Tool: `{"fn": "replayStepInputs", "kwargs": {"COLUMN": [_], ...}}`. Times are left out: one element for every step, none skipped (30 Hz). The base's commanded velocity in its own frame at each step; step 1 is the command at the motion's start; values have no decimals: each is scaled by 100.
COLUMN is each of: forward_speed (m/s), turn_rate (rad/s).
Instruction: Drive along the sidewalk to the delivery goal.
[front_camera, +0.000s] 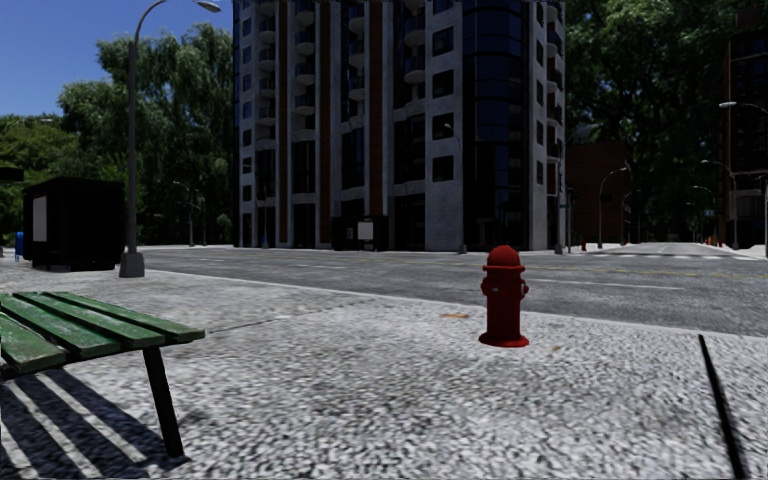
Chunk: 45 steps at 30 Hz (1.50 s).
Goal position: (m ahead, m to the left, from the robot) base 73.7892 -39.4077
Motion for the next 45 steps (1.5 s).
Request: {"fn": "replayStepInputs", "kwargs": {"forward_speed": [157,157,157,157,157,157,156,156,156,156,156,156,156,156,156,156,156,156,156,156,156,156,156,156,156,156,156,156,156,156,156,156,156,156,156,156,156,156,156,156,156,156,156,156,156], "turn_rate": [36,36,36,36,36,36,36,36,36,36,36,36,36,36,37,37,38,39,39,39,40,40,41,43,43,45,47,49,50,50,50,51,51,51,51,51,51,51,51,51,51,51,51,51,51]}}
